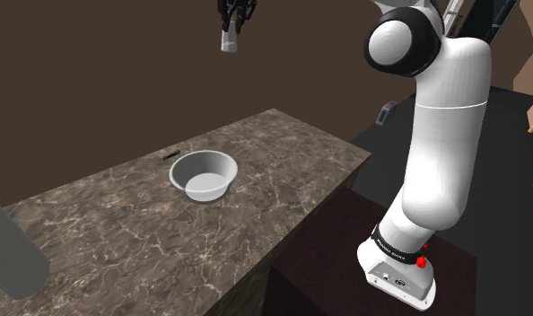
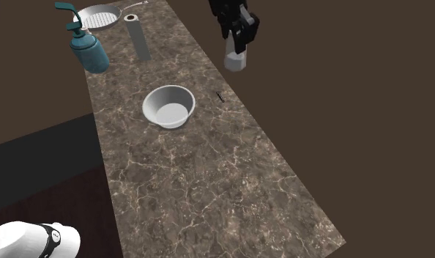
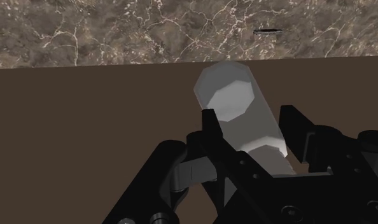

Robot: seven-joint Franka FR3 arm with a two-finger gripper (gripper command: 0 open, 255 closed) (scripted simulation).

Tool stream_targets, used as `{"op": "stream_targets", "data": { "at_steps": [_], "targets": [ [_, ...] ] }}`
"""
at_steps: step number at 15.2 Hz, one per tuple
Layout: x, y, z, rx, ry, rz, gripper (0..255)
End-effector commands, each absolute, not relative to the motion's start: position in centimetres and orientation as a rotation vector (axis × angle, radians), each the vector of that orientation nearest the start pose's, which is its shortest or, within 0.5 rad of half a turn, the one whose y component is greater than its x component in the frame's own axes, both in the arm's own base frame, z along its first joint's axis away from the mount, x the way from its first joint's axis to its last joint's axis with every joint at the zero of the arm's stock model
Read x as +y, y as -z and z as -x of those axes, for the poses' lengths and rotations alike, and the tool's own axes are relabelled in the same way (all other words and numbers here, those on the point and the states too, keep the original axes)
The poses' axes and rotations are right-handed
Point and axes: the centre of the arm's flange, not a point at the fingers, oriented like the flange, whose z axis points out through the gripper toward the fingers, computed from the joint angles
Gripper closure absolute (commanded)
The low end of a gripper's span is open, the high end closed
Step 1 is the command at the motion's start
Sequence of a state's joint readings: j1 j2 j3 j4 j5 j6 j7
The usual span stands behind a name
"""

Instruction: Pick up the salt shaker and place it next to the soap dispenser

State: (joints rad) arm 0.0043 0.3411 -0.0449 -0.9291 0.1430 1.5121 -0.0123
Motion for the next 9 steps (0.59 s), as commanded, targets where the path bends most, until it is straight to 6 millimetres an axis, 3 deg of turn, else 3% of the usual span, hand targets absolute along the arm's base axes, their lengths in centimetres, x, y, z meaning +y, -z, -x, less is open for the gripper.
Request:
{"op": "stream_targets", "data": {
  "at_steps": [1,9],
  "targets": [
    [1.7,-71.7,-62.8,-0.003,0.37,2.999,255],
    [11.2,-71.7,-58.3,-0.003,0.37,2.999,255]
  ]
}}
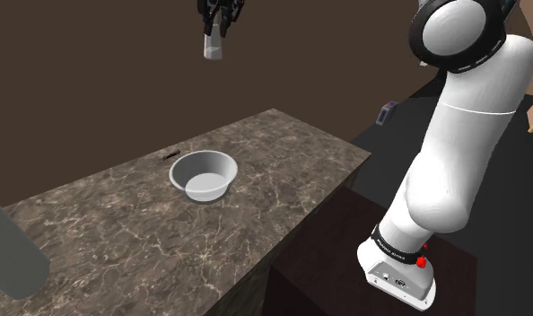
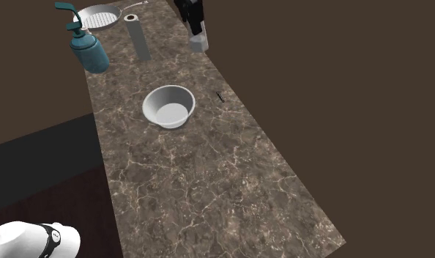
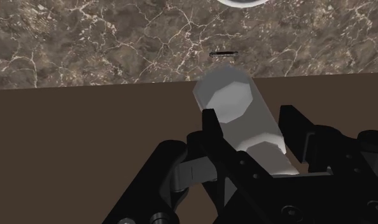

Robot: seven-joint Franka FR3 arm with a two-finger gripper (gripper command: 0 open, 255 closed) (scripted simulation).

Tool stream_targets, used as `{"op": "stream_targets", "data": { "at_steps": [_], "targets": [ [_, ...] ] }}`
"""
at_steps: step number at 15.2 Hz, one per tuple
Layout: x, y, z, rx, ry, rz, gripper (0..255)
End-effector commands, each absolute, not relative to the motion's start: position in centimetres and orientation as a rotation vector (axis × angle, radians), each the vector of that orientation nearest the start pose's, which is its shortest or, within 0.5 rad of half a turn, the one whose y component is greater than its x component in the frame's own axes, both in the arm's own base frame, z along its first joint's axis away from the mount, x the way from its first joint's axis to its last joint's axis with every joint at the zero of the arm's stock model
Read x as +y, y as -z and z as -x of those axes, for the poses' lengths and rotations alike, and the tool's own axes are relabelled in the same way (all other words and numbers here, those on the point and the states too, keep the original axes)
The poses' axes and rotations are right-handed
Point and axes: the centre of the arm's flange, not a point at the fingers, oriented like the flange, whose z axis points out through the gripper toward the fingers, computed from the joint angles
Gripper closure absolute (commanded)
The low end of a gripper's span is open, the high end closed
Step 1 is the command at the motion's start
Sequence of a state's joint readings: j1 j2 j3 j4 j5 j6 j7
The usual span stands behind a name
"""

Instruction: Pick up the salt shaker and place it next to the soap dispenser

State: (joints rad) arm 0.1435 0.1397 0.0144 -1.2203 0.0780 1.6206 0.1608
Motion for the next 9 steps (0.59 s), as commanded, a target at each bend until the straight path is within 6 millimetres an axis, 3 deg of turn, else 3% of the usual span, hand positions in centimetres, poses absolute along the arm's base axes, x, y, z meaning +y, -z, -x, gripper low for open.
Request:
{"op": "stream_targets", "data": {
  "at_steps": [1,9],
  "targets": [
    [12.4,-71.7,-57.7,-0.003,0.37,2.999,255],
    [21.9,-71.7,-53.1,-0.003,0.37,2.999,255]
  ]
}}
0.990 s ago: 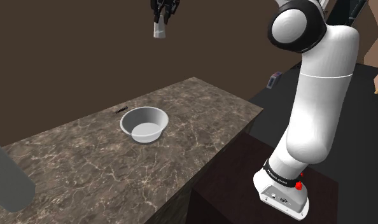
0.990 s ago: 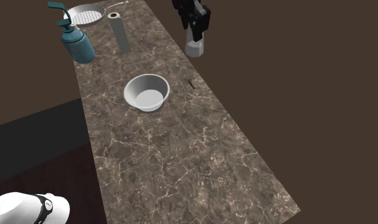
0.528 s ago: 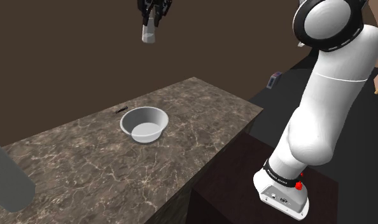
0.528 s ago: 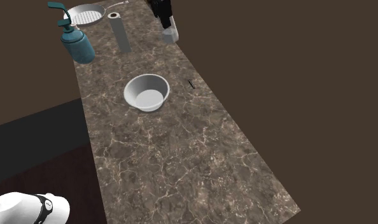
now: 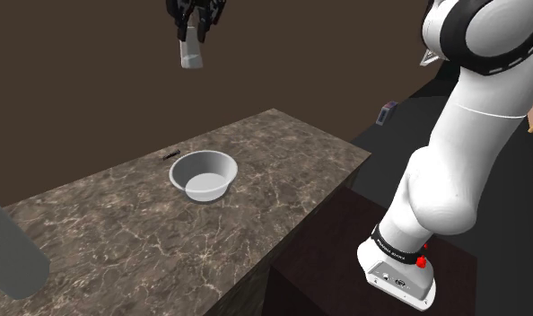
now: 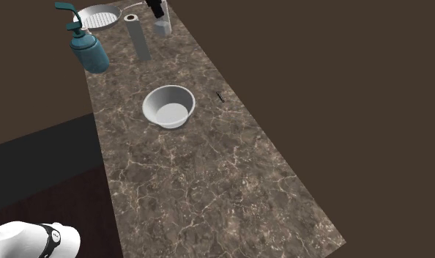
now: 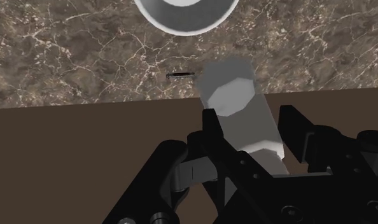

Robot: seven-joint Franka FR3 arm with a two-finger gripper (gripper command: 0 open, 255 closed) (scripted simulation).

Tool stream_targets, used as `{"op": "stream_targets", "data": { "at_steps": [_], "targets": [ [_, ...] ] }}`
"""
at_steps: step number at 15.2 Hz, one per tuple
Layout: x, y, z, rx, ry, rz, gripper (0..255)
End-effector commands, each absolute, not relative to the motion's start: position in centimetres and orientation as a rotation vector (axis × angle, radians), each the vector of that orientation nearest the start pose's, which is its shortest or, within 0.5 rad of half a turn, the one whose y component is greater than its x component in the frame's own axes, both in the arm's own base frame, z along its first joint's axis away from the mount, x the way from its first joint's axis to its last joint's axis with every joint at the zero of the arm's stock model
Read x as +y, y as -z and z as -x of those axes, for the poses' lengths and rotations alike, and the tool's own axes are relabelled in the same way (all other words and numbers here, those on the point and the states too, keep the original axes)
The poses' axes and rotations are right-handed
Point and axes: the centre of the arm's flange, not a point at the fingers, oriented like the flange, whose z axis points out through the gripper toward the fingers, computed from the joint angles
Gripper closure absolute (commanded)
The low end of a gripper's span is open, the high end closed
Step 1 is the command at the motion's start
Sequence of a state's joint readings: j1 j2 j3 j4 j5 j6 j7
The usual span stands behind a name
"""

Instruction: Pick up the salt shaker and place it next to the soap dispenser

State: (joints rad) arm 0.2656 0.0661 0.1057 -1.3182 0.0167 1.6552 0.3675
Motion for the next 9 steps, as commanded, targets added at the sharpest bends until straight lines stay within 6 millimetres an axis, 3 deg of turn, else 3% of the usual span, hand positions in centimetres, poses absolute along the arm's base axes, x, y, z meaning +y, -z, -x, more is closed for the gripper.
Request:
{"op": "stream_targets", "data": {
  "at_steps": [1,9],
  "targets": [
    [23.1,-71.7,-52.6,-0.003,0.37,2.999,255],
    [32.7,-71.7,-48.0,-0.003,0.37,2.999,255]
  ]
}}
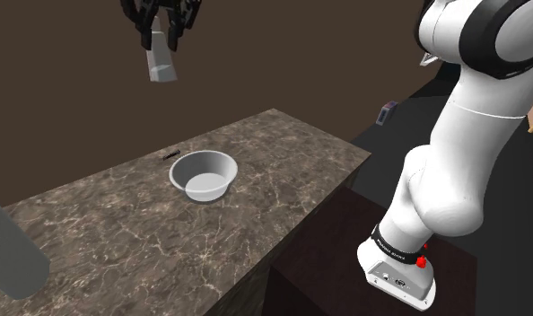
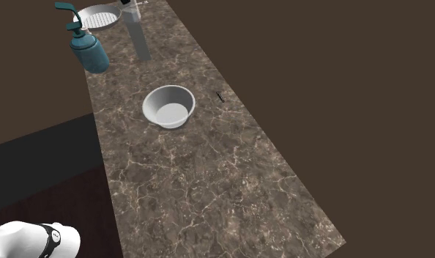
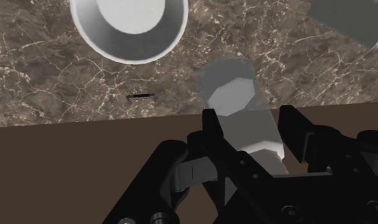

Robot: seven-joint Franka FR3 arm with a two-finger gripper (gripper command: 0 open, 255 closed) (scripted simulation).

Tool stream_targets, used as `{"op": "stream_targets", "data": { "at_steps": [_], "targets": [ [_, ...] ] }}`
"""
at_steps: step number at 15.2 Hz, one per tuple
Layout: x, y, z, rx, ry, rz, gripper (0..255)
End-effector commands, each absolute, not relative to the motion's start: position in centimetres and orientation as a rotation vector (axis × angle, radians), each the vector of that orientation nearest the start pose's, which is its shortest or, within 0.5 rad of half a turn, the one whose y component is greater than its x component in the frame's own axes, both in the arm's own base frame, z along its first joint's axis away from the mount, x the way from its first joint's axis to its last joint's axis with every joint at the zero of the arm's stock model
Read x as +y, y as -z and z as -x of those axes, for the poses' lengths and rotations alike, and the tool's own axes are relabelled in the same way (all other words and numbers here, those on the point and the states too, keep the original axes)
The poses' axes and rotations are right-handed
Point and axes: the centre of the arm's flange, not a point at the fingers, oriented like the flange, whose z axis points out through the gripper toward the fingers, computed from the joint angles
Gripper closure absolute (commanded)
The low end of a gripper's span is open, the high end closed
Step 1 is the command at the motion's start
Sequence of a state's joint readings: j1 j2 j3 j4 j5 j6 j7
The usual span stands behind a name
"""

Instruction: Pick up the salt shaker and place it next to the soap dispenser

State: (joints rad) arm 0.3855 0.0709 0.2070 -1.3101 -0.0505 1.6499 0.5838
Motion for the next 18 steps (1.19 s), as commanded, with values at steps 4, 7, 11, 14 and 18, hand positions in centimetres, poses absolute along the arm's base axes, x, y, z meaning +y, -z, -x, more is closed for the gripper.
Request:
{"op": "stream_targets", "data": {
  "at_steps": [4,7,11,14,18],
  "targets": [
    [37.4,-71.7,-45.7,-0.003,0.37,2.999,255],
    [41.0,-71.7,-44.0,-0.003,0.37,2.999,255],
    [45.8,-71.7,-41.7,-0.003,0.37,2.999,255],
    [49.3,-71.7,-40.0,-0.003,0.37,2.999,255],
    [52.2,-70.6,-38.7,-0.003,0.37,2.999,255]
  ]
}}
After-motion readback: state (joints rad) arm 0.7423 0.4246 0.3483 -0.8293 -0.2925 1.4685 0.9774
